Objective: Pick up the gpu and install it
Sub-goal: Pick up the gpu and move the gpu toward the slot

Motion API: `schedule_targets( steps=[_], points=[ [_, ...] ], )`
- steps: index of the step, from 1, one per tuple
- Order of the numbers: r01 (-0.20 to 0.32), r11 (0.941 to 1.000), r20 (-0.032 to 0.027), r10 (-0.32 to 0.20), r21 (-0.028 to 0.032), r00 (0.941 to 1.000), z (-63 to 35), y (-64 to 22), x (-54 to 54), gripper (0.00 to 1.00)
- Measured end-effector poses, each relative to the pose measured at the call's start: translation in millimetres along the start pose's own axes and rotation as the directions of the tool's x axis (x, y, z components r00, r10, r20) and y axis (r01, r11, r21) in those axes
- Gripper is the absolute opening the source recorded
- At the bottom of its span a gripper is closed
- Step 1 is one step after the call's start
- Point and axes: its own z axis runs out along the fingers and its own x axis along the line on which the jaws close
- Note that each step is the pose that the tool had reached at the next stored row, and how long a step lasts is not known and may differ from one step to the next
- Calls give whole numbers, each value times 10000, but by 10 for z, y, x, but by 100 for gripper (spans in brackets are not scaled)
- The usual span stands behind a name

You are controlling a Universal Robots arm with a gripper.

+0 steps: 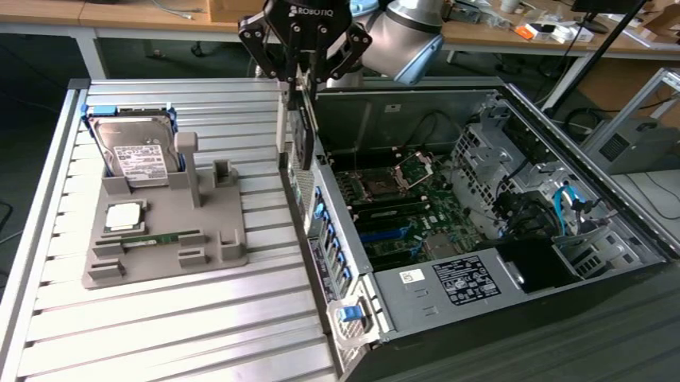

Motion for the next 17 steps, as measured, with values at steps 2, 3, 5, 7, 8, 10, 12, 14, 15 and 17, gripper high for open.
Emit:
schedule_targets(
  steps=[2, 3, 5, 7, 8, 10, 12, 14, 15, 17],
  points=[
    [0, 10000, 0, 0, 0, 10000, 1, 0, -7, 27],
    [-1, 10000, 1, 1, 1, 10000, 2, 0, -9, 27],
    [0, 10000, -1, 0, 1, 10000, 4, 0, -13, 27],
    [1, 10000, 0, -1, 0, 10000, 6, 0, -19, 27],
    [1, 10000, -1, -1, 2, 10000, 7, 1, -24, 27],
    [0, 10000, 0, 0, 0, 10000, 9, 1, -36, 27],
    [0, 10000, -1, 0, 1, 10000, 11, 2, -50, 27],
    [0, 10000, -2, 0, 1, 10000, 17, 3, -74, 27],
    [0, 10000, -2, 0, 1, 10000, 19, 4, -83, 27],
    [0, 10000, -3, 0, 1, 10000, 22, 5, -96, 27]
  ],
)
